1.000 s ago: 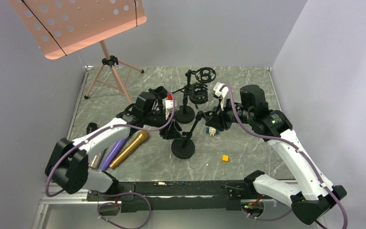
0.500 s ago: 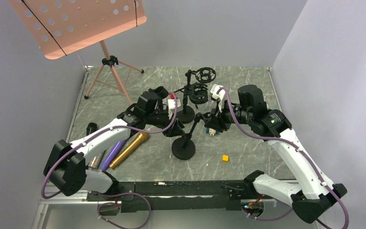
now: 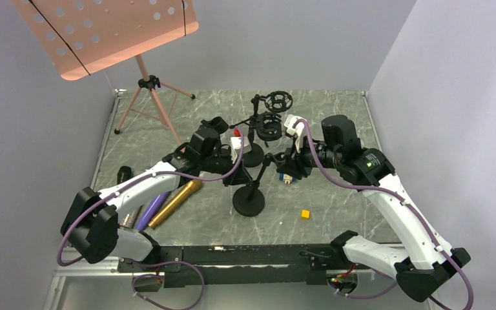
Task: Remove the microphone from the stand
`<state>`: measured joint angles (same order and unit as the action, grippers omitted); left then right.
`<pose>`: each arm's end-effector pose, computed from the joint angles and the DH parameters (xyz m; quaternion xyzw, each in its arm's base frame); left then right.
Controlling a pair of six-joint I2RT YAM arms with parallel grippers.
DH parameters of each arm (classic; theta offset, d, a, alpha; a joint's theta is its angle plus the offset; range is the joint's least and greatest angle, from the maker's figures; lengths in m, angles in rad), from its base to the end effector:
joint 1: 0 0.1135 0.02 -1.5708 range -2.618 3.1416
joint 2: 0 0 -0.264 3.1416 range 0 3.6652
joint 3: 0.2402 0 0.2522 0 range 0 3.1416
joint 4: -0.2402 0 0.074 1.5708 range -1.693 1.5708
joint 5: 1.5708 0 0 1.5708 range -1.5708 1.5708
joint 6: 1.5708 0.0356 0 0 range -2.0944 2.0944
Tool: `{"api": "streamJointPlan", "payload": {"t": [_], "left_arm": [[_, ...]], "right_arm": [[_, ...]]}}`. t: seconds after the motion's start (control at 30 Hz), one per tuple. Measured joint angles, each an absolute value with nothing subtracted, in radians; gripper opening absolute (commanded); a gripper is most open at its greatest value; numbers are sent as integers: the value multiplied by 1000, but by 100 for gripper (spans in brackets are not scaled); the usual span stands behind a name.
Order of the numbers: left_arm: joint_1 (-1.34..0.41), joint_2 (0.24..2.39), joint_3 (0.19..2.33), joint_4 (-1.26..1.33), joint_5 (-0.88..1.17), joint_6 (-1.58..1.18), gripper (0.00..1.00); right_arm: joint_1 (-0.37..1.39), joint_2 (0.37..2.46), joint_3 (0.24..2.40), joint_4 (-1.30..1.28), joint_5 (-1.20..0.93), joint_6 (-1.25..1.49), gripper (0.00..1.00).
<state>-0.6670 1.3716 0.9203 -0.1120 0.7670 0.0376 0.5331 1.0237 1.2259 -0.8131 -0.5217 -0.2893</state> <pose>0.2193 -0.2041 0.2662 0.4498 0.7000 -0.4502 0.3242 0.1602 0.1151 0.3868 -0.4517 0.7380 0.2813 0.4150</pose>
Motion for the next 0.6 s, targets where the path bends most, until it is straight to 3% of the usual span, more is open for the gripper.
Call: {"api": "streamJointPlan", "payload": {"t": [0.4,0.5,0.6], "left_arm": [[-599,1399,806,117,900,-355,1],[-596,1406,804,114,900,-409,39],[-601,1407,804,56,868,-400,59]], "right_arm": [[561,1016,1226,-826,-526,-347,0],[589,1009,1226,-833,-519,-384,0],[617,1008,1227,-837,-513,-429,0]]}}
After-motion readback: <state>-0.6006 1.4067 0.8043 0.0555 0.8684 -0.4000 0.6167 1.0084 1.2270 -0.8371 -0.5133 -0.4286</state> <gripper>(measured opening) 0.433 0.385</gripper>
